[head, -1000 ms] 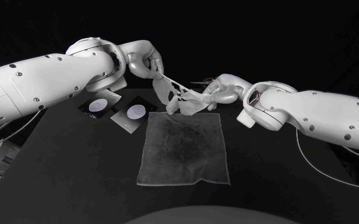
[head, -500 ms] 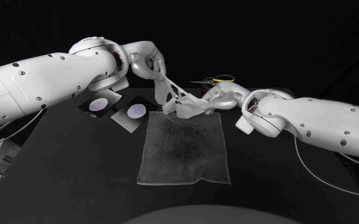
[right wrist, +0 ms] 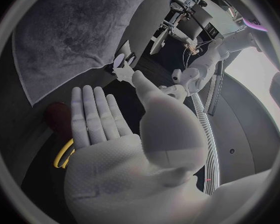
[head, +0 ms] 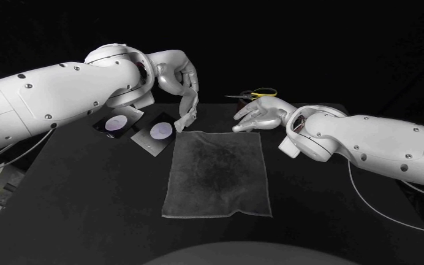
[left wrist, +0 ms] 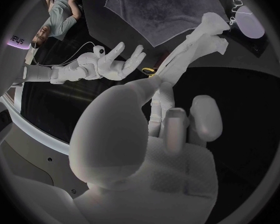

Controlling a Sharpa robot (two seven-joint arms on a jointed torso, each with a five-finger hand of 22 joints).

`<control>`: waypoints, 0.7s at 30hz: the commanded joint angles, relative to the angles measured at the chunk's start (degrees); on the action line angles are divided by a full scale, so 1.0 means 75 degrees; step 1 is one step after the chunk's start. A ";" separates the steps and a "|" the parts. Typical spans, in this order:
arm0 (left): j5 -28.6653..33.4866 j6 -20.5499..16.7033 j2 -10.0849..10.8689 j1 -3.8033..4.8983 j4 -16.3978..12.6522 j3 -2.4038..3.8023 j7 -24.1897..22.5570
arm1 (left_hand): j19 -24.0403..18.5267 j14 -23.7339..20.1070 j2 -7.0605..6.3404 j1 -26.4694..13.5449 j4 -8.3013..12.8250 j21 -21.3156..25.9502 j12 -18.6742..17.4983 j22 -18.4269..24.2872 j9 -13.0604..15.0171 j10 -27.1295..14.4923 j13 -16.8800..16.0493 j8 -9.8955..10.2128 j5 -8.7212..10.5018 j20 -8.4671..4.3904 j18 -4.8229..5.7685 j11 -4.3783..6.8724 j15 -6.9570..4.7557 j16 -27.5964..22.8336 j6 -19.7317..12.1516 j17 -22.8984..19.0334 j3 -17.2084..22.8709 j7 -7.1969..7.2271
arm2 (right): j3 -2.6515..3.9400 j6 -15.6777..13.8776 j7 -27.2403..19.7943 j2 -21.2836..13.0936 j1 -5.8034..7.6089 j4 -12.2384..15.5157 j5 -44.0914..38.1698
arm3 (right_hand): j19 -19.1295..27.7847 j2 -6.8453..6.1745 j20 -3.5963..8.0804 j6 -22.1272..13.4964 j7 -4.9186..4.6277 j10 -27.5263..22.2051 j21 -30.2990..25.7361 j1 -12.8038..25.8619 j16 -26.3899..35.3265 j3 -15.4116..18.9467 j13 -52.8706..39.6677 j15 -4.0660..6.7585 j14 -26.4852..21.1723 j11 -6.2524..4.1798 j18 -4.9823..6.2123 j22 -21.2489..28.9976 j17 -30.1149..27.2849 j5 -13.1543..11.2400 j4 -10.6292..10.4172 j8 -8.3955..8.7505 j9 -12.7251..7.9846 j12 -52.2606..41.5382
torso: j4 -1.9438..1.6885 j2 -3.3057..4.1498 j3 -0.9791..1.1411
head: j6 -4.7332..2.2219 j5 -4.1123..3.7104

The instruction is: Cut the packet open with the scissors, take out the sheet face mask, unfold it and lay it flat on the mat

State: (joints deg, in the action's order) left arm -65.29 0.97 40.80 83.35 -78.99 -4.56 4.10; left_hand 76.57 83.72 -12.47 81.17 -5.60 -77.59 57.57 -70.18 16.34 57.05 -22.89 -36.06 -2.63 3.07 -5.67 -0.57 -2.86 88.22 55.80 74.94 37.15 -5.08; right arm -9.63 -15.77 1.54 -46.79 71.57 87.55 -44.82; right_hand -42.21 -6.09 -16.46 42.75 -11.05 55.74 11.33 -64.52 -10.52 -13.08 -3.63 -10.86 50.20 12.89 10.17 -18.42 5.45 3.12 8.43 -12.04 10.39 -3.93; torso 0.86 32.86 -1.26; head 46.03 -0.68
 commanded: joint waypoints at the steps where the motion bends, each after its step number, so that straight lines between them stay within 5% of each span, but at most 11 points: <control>1: 0.0049 0.0287 -0.0027 0.0012 -0.0048 -0.0002 0.0074 | -0.0009 0.0396 0.0067 -0.0026 0.0007 -0.0005 -0.0007 -0.0022 0.0016 0.0032 0.0011 -0.0024 -0.0025 0.0004 0.0102 0.0013 0.0010 0.0008 0.0057 0.0882 0.0069 0.0021 | 0.0003 0.0138 0.0087 -0.0011 -0.0010 -0.0042 -0.0350 | -0.0091 0.0080 0.0011 -0.0083 -0.0704 -0.0079 -0.0099 -0.0130 -0.0078 0.0325 -0.0004 -0.0017 -0.0130 0.0002 -0.0073 0.0100 -0.0018 0.0016 -0.0010 -0.0056 -0.0014 -0.0036 | 0.0000 0.0000 0.0000 | -0.0004 0.0003; 7: 0.0019 0.0537 -0.0045 0.0012 -0.0113 -0.0011 0.0163 | -0.0014 0.0393 0.0060 -0.0023 0.0020 -0.0001 -0.0009 -0.0015 0.0019 0.0033 0.0014 -0.0023 -0.0026 0.0004 0.0100 0.0014 0.0010 0.0006 0.0060 0.0873 0.0080 0.0020 | 0.0003 -0.0407 -0.0531 0.0038 -0.0024 -0.0039 -0.0182 | -0.0240 0.0457 0.0016 0.0024 -0.0698 0.0038 -0.0240 -0.0407 -0.0334 0.0886 -0.0011 -0.0001 -0.0207 -0.0014 -0.0070 0.0273 -0.0029 0.0176 0.0067 -0.0236 -0.0004 -0.0169 | -0.0008 0.0002 0.0001 | -0.0020 0.0014; 9: -0.0007 0.0638 -0.0059 0.0012 -0.0123 -0.0015 0.0222 | -0.0014 0.0393 0.0060 -0.0023 0.0020 -0.0001 -0.0009 -0.0015 0.0019 0.0033 0.0014 -0.0023 -0.0026 0.0004 0.0100 0.0014 0.0010 0.0006 0.0060 0.0873 0.0080 0.0020 | 0.0004 -0.0759 -0.1046 0.0093 -0.0027 -0.0025 0.0081 | -0.0304 0.0793 0.0020 0.0171 -0.0651 0.0160 -0.0300 -0.0705 -0.0480 0.0960 -0.0011 0.0026 -0.0211 -0.0064 -0.0052 0.0351 -0.0041 0.0270 0.0252 -0.0336 -0.0006 -0.0249 | -0.0016 0.0000 0.0000 | -0.0034 0.0017; 13: -0.0034 0.0802 -0.0087 0.0012 -0.0122 -0.0025 0.0337 | -0.0014 0.0393 0.0060 -0.0023 0.0020 -0.0001 -0.0009 -0.0015 0.0019 0.0033 0.0014 -0.0023 -0.0026 0.0004 0.0100 0.0014 0.0010 0.0006 0.0060 0.0873 0.0080 0.0020 | 0.0005 -0.1415 -0.1956 0.0251 -0.0029 -0.0011 0.0488 | -0.0430 0.1128 0.0032 0.0492 -0.0545 0.0317 -0.0328 -0.0925 -0.0653 0.0948 -0.0002 0.0088 -0.0153 -0.0158 -0.0006 0.0420 -0.0054 0.0263 0.0540 -0.0381 -0.0026 -0.0308 | -0.0012 0.0001 0.0004 | -0.0039 0.0034; 21: 0.0059 0.1037 -0.0197 0.0012 -0.0125 -0.0059 0.0485 | -0.0014 0.0394 0.0051 -0.0059 0.0031 -0.0002 0.0005 -0.0020 0.0029 0.0071 0.0015 -0.0017 -0.0027 0.0004 0.0101 0.0009 0.0011 0.0004 0.0065 0.0872 0.0107 0.0018 | 0.0011 -0.2310 -0.2560 0.0808 -0.0028 -0.0193 0.0650 | -0.0767 0.1413 0.0108 0.0994 -0.0384 0.0677 -0.0256 -0.0776 -0.0981 0.0917 -0.0001 0.0234 0.0157 -0.0311 0.0040 0.0468 -0.0035 0.0261 0.0983 -0.0174 -0.0144 -0.0375 | -0.0002 0.0001 0.0007 | -0.0054 0.0044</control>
State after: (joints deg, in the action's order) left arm -65.36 6.26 39.57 83.35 -79.77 -5.03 6.64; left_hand 76.57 83.72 -12.74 80.88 -5.44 -77.59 57.56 -70.28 16.46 57.13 -22.80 -35.78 -2.63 3.07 -5.67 -0.53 -2.86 88.13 55.99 74.94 37.65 -4.87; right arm -9.59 -27.77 -13.09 -41.26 71.36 86.40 -41.25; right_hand -47.71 4.41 -15.66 49.90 -12.64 60.53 9.20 -70.56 -17.71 -6.17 -3.63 -9.15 51.11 10.62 9.90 -14.99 5.10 5.00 15.61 -13.49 9.35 -6.54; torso 0.80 32.86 -1.24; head 45.66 -0.40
